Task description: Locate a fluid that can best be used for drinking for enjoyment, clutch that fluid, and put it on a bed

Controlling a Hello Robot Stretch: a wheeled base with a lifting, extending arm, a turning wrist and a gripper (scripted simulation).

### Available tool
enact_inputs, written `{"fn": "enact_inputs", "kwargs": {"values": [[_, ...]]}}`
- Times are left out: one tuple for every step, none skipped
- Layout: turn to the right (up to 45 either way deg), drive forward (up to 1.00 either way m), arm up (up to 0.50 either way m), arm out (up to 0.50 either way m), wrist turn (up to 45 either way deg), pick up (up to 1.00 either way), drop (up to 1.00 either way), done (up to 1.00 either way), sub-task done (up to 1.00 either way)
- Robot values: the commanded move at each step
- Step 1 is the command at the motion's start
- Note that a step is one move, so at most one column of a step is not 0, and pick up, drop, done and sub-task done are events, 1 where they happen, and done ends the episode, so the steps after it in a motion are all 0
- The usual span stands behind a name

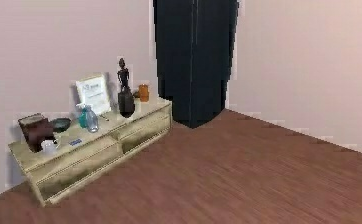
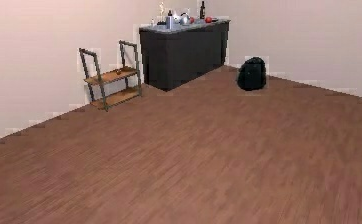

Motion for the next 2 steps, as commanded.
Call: {"fn": "enact_inputs", "kwargs": {"values": [[-3.0,0.0,0.0,0.0,0.0,0.0,0.0,0.0,0.0],[0.0,1.0,0.0,0.0,0.0,0.0,0.0,0.0,0.0]]}}
